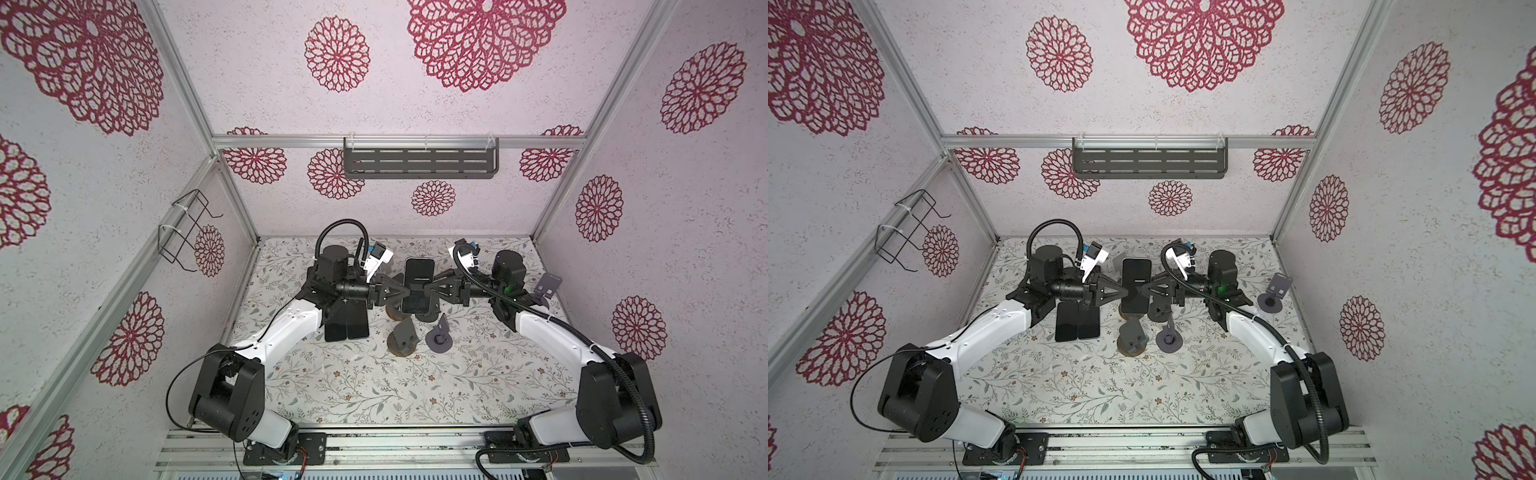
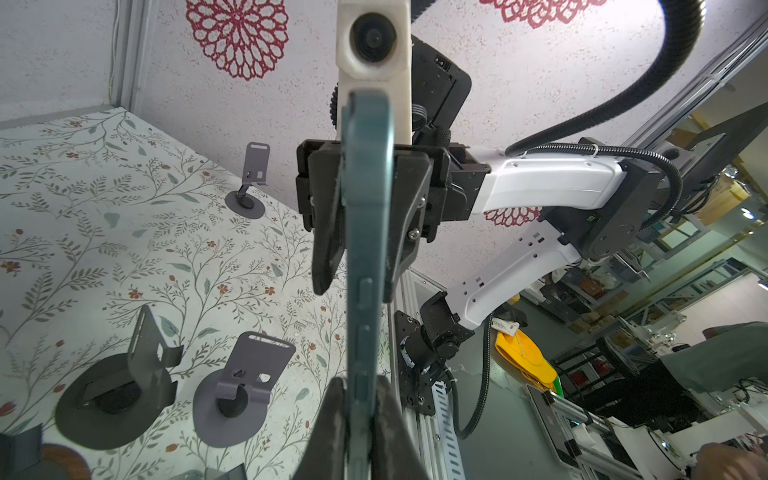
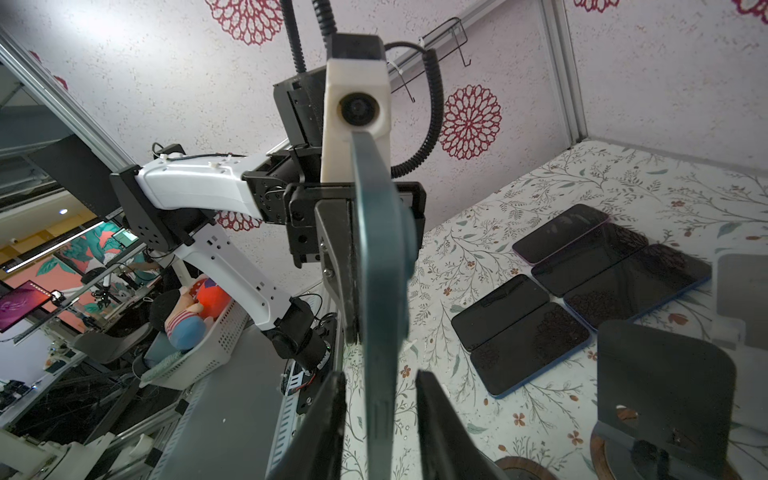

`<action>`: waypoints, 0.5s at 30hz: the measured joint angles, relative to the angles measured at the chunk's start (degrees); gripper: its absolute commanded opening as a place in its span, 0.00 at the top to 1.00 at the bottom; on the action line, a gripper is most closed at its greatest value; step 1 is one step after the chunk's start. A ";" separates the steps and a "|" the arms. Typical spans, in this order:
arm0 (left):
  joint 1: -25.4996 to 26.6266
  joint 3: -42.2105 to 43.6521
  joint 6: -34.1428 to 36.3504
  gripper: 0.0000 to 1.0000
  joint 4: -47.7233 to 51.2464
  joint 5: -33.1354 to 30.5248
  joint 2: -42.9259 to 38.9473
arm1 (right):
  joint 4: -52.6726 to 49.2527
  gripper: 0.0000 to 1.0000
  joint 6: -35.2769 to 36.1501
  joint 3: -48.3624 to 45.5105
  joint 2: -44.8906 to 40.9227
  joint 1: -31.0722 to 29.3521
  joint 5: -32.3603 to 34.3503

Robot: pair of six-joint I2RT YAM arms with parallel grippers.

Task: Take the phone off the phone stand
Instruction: 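Lift the black phone off the stand with both grippers holding it, then carry the phone with the left gripper while the right gripper opens and withdraws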

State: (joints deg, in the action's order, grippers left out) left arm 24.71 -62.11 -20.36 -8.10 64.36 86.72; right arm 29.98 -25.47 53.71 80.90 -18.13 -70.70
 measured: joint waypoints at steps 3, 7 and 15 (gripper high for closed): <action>-0.02 -0.98 1.64 1.00 4.39 -1.03 0.00 | 0.13 0.50 -0.02 0.02 0.00 0.37 0.26; -0.48 -3.15 4.24 1.00 11.61 -2.58 0.00 | 0.02 0.49 -0.11 0.02 0.00 1.22 0.66; -2.23 -7.39 8.79 1.00 27.96 -7.52 -0.92 | -2.99 0.50 1.11 0.20 -0.02 2.38 3.15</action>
State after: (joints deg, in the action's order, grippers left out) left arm 22.48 -69.49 -11.57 19.86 56.84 85.80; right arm 26.98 -24.36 53.91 80.88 -15.75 -67.55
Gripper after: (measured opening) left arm 0.118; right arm 0.501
